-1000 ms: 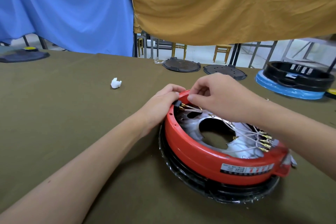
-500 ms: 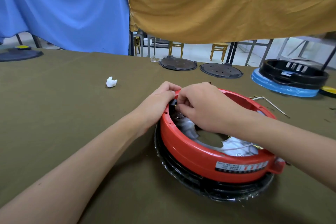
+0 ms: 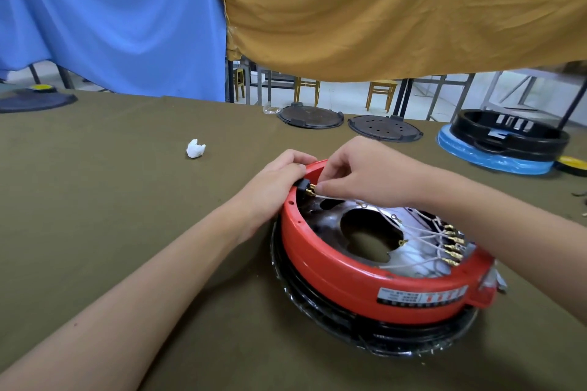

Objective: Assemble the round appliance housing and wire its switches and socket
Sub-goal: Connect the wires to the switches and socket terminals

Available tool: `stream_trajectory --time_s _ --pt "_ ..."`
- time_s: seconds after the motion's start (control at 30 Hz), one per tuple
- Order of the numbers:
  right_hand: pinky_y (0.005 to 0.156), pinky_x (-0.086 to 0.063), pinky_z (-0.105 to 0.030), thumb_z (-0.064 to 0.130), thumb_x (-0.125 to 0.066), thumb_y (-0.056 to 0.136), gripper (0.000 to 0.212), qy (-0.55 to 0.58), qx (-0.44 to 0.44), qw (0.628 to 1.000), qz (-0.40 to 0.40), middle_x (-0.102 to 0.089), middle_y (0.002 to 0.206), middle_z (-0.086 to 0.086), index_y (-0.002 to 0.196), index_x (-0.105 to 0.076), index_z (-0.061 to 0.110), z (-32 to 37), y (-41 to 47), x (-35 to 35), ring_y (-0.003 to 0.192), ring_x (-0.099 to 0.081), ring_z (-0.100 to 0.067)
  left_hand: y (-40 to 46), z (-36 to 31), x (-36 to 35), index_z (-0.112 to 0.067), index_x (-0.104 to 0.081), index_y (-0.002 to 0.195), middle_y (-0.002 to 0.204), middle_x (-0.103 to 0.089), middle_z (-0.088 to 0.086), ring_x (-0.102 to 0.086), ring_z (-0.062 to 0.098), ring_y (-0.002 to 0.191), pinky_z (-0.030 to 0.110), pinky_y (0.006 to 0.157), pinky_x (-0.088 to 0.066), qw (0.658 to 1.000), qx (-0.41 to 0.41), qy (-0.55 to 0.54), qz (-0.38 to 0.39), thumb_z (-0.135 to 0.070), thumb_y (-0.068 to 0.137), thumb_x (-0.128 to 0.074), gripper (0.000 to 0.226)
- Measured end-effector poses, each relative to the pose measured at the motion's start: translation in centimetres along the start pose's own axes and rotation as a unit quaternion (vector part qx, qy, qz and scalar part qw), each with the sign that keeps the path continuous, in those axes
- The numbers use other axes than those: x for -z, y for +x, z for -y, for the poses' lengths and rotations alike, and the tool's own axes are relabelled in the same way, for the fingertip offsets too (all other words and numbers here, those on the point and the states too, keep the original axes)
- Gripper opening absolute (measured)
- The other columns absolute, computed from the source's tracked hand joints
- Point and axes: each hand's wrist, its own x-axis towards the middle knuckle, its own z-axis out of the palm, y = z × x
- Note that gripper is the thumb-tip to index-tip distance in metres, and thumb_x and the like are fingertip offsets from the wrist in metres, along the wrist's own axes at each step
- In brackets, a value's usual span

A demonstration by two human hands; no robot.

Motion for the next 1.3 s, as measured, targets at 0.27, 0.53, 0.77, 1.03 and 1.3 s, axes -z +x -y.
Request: stream_trajectory --time_s 0.27,0.53,0.77,1.03,1.3 --pt "0.056 -0.041 -0.025 0.02 -0.056 0.094 0.021 -0.143 0.079 0.987 -0.002 -0.067 0.072 0.0 0.078 -0.07 0.015 1.3 0.1 -0.4 0.066 -0.058 -0.017 0.1 -0.1 -0.1 -0.024 -0.064 0.098 0.084 -0.065 0.004 -0.055 0.012 0.078 0.03 0.074 -0.043 1.0 -0.012 0.012 0.004 -0.013 0.098 -0.04 0.026" --pt "0.07 -0.047 -0.034 0.021 -0.053 0.096 0.02 -0.194 0.106 0.975 0.003 -0.067 0.084 -0.002 0.086 -0.069 0.015 1.2 0.1 -0.6 0.077 -0.06 -0.021 0.1 -0.2 -0.1 -0.026 -0.063 0.093 0.076 -0.062 -0.007 -0.053 0.005 0.07 0.02 0.063 -0.042 1.0 -0.019 0.005 0.002 -0.012 0.098 -0.04 0.027" --pt "0.045 -0.028 -0.015 0.016 -0.064 0.086 0.02 0.051 0.004 0.997 0.053 -0.048 0.056 0.002 0.075 -0.071 0.001 0.5 0.5 0.1 0.049 -0.035 -0.009 -0.1 -0.2 -0.1 -0.025 -0.064 0.109 0.104 -0.069 0.001 -0.058 0.009 0.085 0.025 0.073 -0.043 1.0 0.0 0.001 0.003 -0.017 0.099 -0.04 0.028" --pt "0.055 -0.028 -0.025 0.002 -0.064 0.079 0.016 0.206 -0.129 0.961 0.13 -0.053 0.058 -0.004 0.064 -0.061 0.006 0.6 2.1 0.2 0.056 -0.043 -0.014 -0.1 -0.2 -0.1 -0.026 -0.064 0.109 0.112 -0.069 0.008 -0.06 0.01 0.088 0.03 0.081 -0.047 1.0 -0.001 0.007 0.006 -0.017 0.098 -0.04 0.028" --pt "0.055 -0.027 -0.022 -0.001 -0.062 0.084 0.024 0.251 -0.169 0.942 0.143 -0.054 0.049 0.001 0.063 -0.057 0.01 0.5 2.6 0.0 0.051 -0.043 -0.01 0.0 -0.2 -0.2 -0.023 -0.064 0.109 0.112 -0.069 0.012 -0.06 0.017 0.09 0.044 0.096 -0.047 1.0 0.002 0.002 0.008 -0.015 0.097 -0.04 0.028"
